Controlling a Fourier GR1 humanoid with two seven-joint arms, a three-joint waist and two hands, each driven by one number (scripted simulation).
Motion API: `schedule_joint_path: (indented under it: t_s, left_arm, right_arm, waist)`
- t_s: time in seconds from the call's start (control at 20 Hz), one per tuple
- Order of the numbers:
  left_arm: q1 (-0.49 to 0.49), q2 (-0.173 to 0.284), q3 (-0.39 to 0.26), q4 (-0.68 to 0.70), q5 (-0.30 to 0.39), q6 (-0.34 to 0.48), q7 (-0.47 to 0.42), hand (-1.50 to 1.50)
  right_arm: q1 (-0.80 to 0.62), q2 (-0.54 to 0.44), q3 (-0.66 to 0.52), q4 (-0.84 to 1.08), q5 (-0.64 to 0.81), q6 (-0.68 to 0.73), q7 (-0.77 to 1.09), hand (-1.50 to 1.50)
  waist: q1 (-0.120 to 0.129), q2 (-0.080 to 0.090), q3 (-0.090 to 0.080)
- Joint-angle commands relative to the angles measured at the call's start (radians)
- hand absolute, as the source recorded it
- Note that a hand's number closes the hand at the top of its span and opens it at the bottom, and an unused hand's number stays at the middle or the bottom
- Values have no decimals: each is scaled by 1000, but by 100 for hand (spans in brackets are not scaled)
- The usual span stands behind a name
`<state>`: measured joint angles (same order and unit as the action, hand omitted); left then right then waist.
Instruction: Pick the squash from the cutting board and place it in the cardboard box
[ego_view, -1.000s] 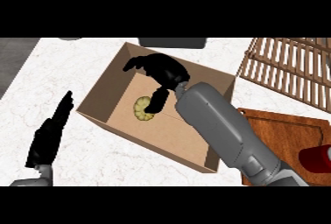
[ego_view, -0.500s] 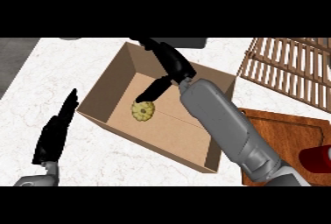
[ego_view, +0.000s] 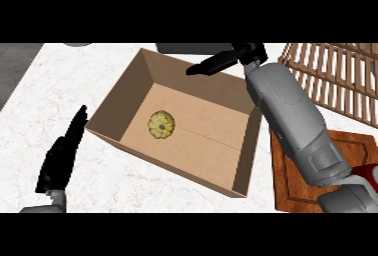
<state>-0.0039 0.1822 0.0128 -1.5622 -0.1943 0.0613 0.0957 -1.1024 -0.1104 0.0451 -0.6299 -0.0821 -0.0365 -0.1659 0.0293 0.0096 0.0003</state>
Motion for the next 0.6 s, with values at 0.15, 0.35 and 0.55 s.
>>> schedule_joint_path:
  t_s: [0.15,0.35,0.55]
  left_arm:
    - [-11,10,16,15,19,-24,-9,0]
    - [-5,-4,-5,9,1,-18,-18,0]
    - [-59,22,37,28,31,-37,9,0]
  right_arm:
    - [13,-218,-160,169,-74,130,-117,-150]
    - [-45,-330,-202,272,-84,245,-149,-150]
    - [-8,-390,-188,317,-60,351,-249,-150]
  waist:
    - [7,8,1]
    - [20,10,1]
    - [29,19,1]
